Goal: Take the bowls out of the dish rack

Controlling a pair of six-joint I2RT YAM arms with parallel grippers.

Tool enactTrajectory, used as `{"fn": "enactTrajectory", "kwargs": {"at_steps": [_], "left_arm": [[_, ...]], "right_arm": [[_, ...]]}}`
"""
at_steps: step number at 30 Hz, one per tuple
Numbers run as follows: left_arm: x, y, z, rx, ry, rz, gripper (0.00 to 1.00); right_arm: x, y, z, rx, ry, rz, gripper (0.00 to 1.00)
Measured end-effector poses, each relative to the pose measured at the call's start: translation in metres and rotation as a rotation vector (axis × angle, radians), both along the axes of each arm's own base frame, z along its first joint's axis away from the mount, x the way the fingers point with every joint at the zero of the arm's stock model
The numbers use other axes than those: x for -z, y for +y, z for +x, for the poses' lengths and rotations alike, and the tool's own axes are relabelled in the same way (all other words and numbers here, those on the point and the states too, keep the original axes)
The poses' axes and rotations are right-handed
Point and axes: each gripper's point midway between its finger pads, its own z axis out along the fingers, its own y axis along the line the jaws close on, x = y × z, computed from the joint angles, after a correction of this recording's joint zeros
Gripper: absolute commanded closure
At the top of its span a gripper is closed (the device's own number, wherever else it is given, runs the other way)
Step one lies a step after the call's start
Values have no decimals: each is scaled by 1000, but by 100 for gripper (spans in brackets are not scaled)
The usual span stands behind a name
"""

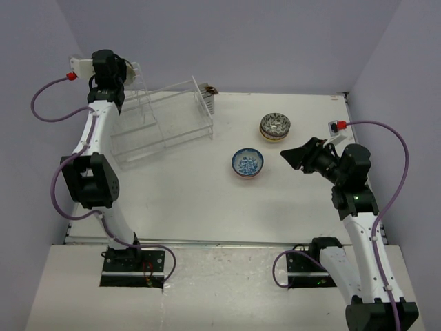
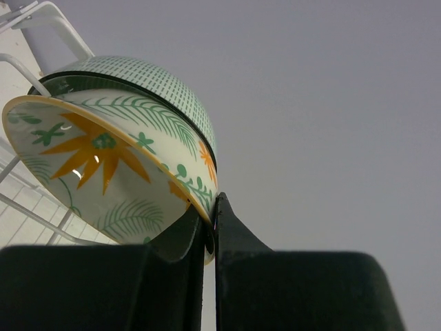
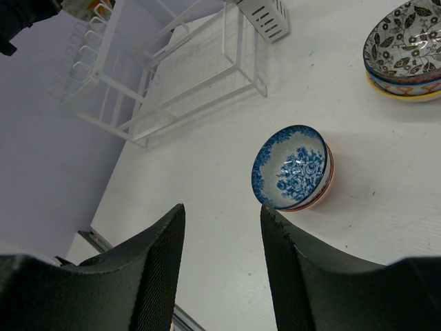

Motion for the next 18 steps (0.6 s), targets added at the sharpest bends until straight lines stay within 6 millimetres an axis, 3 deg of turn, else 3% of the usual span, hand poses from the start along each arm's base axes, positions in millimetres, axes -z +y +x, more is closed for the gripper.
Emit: {"fn": "enactTrajectory", "kwargs": {"at_steps": [18], "left_arm": [[-9,-3,-7,27,-66,-2,100]], "right_arm": [[0,0,0,0,0,0,51]]}}
